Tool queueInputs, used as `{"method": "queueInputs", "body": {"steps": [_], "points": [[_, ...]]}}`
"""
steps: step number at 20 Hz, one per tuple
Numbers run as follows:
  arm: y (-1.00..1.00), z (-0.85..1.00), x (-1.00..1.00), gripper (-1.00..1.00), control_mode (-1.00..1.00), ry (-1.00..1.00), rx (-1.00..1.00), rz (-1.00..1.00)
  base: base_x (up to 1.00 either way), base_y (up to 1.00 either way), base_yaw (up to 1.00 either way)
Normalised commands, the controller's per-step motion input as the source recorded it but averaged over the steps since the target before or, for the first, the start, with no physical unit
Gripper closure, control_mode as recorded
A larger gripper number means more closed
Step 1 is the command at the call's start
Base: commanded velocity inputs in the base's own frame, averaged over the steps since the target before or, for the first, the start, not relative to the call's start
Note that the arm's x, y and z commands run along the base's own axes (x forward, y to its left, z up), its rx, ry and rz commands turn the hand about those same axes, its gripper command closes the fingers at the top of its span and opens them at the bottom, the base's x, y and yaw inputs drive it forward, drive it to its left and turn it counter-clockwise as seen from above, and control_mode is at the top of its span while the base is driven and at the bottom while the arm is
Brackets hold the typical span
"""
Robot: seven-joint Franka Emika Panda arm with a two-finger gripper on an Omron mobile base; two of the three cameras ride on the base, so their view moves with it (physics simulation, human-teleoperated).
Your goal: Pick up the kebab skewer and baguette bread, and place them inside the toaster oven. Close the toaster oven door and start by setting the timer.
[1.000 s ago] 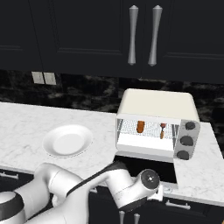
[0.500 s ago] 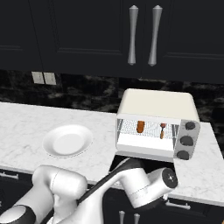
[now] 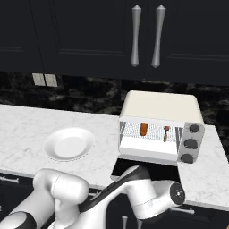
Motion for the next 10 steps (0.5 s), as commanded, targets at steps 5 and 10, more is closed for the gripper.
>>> {"method": "queueInputs", "body": {"steps": [5,10], "points": [[0.74,0.01,1.00,-1.00,-1.00,-0.21,0.00,0.00,0.00,0.00,0.00],[0.58,0.26,1.00,-1.00,-1.00,-0.05,-0.01,-0.01,0.00,0.00,0.00]]}}
